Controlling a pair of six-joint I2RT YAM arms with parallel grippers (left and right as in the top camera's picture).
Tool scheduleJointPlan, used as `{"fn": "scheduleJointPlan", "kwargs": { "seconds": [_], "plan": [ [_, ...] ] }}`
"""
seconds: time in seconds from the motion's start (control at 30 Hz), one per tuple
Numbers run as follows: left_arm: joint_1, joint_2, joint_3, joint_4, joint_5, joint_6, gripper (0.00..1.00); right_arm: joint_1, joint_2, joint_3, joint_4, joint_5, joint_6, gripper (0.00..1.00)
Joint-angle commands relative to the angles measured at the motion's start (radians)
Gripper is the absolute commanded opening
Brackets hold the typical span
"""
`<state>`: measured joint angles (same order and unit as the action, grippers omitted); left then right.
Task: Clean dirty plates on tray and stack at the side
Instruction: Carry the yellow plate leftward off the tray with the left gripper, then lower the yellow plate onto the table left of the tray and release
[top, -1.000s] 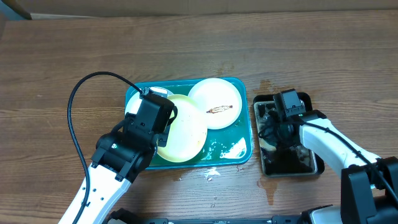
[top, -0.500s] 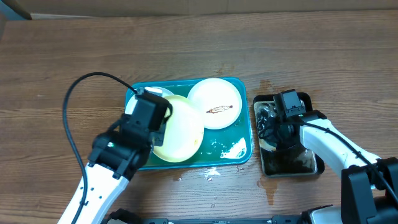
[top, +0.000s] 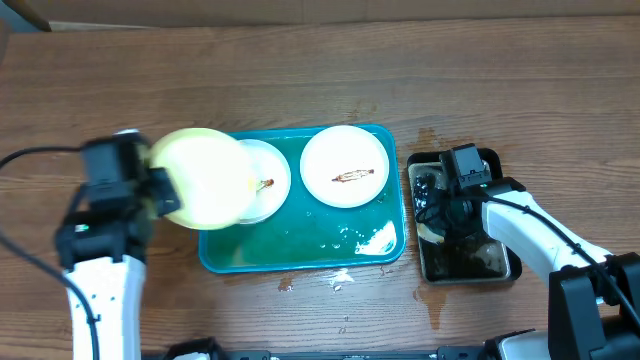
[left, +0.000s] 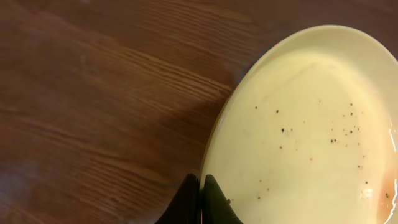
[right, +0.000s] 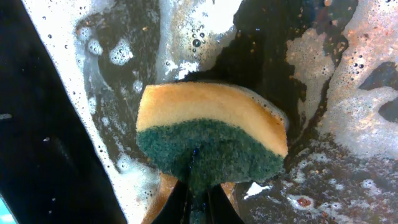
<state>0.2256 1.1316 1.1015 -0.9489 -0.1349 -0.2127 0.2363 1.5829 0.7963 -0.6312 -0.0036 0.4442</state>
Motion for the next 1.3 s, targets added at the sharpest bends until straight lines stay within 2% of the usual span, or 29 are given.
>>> {"fn": "scheduleJointPlan", "kwargs": {
  "seconds": [0.0, 0.17, 0.4, 0.57, 0.8, 0.83, 0.9, 0.93, 0.97, 1.07, 1.17, 1.27],
  "plan": [
    [0.154, 0.047, 0.027, 0.019, 0.111, -0.045, 0.04, -0.001, -0.009, -0.025, -0.009, 0.012, -0.004, 0.04],
    [0.323, 0.179, 0.027, 0.034, 0.132, -0.076, 0.04, -0.001, -0.009, -0.025, -0.01, 0.009, -0.005, 0.04],
    [0.465, 0.381, 0.027, 0.082, 0.156, -0.169, 0.04, -0.001, -0.009, -0.025, -0.01, 0.009, -0.007, 0.04],
    [0.515, 0.489, 0.027, 0.147, 0.188, -0.169, 0.04, -0.001, -0.009, -0.025, -0.025, 0.009, -0.007, 0.04],
    [0.517, 0.546, 0.027, 0.176, 0.193, -0.169, 0.05, -0.001, -0.009, -0.025, -0.032, 0.009, -0.007, 0.04],
    [0.517, 0.545, 0.028, 0.18, 0.209, -0.167, 0.1, -0.001, -0.009, -0.025, -0.031, 0.009, -0.007, 0.04],
    [0.517, 0.539, 0.031, 0.193, 0.274, -0.148, 0.42, -0.001, -0.009, -0.025, -0.031, 0.009, -0.007, 0.04],
    [0.517, 0.536, 0.035, 0.196, 0.315, -0.14, 0.53, -0.001, -0.009, -0.025, -0.031, 0.009, -0.007, 0.04],
    [0.517, 0.533, 0.043, 0.195, 0.35, -0.138, 0.58, -0.001, -0.009, -0.025, -0.031, 0.01, -0.007, 0.04],
    [0.512, 0.507, 0.079, 0.185, 0.467, -0.1, 0.65, -0.001, -0.009, -0.025, -0.032, 0.01, -0.007, 0.04],
    [0.485, 0.462, 0.109, 0.162, 0.544, -0.07, 0.66, -0.001, -0.009, -0.025, -0.032, 0.01, -0.007, 0.04],
    [0.422, 0.41, 0.111, 0.157, 0.562, -0.018, 0.67, -0.001, -0.009, -0.025, -0.031, 0.01, -0.007, 0.04]
  ]
}}
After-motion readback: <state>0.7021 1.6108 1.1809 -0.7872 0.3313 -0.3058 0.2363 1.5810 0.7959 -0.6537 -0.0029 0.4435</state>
